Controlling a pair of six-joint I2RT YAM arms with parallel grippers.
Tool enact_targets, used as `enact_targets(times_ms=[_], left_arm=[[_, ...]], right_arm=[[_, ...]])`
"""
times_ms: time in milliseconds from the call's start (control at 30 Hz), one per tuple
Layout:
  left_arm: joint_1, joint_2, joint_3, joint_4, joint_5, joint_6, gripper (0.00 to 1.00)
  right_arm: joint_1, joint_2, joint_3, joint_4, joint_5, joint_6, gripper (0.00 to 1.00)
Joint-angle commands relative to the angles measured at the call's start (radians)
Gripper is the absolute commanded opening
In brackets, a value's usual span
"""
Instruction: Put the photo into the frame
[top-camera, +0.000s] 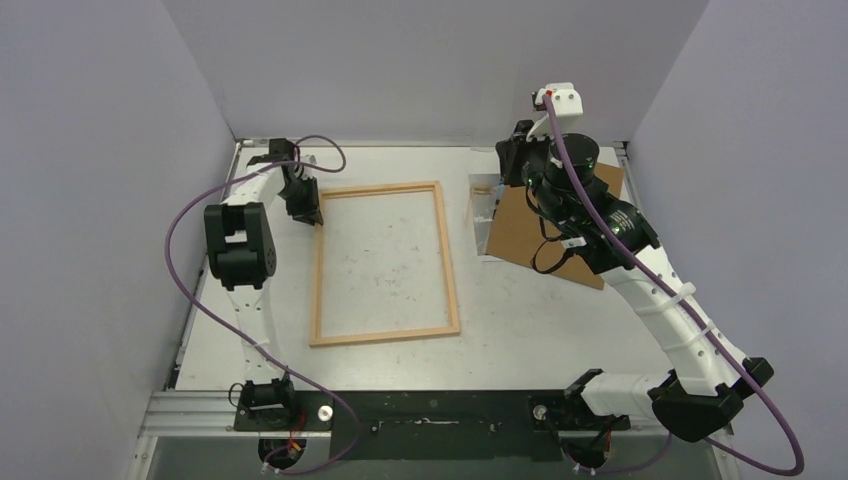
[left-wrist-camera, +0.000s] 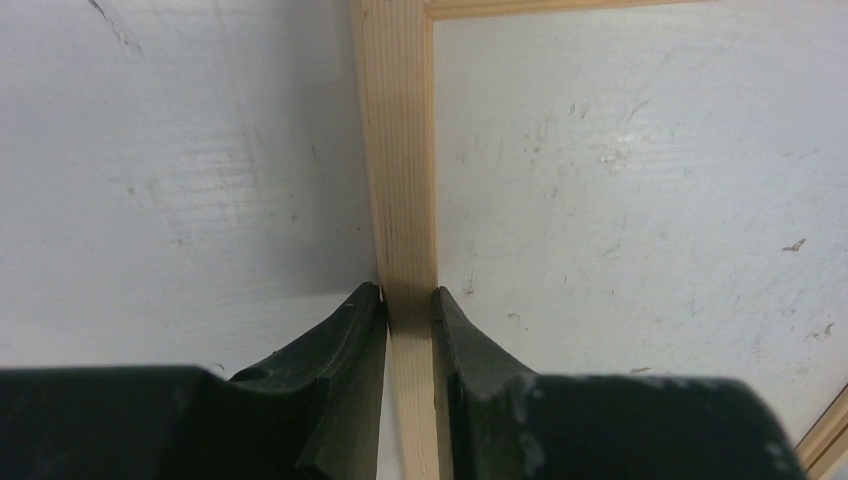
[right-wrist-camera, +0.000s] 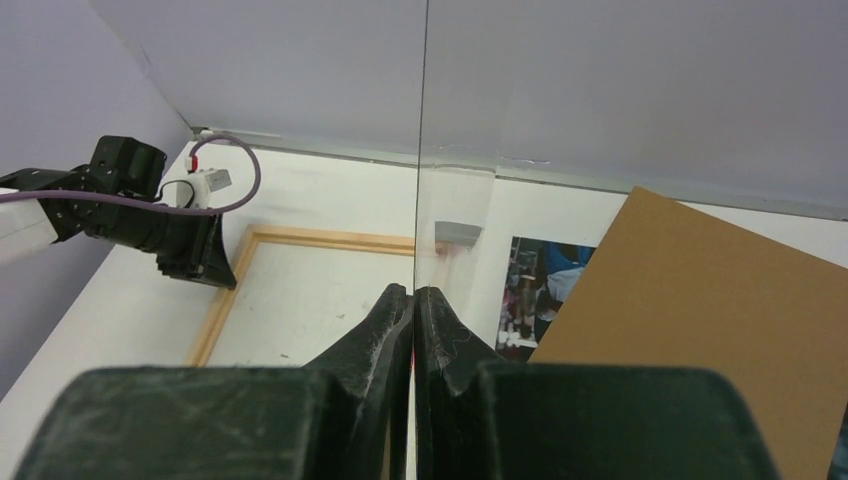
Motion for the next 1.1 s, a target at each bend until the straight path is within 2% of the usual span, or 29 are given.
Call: enact_targets(times_ms=[0, 33, 433, 533, 733, 867, 967, 1067], left_arm=[[0.005, 0.041, 0.102, -0.054, -0.033, 0.006, 0.0], [0.005, 0.038, 0.101, -0.054, -0.037, 0.0, 0.03], [0.064, -0.156, 0.081, -0.019, 0.024, -0.061, 0.84], [0.083, -0.258, 0.071, 0.035, 0.093, -0.082, 0.96], [0.089, -0.413, 0.098, 0.104, 0.215, -0.148, 0.97], [0.089, -0.505, 0.059, 0.185, 0.363, -0.199, 0.97], [0.091, -0.611, -0.048, 0.348, 0.472, -0.275, 0.97], [0.092, -0.723, -0.164, 0.532, 0.539, -0.362, 0.97]], right_arm=[[-0.008, -0.022, 0.027, 0.031, -0.032, 0.038, 0.0], [-0.009, -0.021, 0.028, 0.031, -0.033, 0.044, 0.0], [-0.012, 0.021, 0.074, -0.033, -0.046, 0.045, 0.0], [-0.024, 0.039, 0.099, -0.056, -0.137, -0.006, 0.0], [-0.046, 0.122, 0.224, -0.208, -0.304, -0.118, 0.0], [-0.049, 0.15, 0.281, -0.274, -0.424, -0.207, 0.0], [-0.049, 0.16, 0.325, -0.314, -0.542, -0.292, 0.0], [-0.049, 0.162, 0.362, -0.335, -0.592, -0.326, 0.0]])
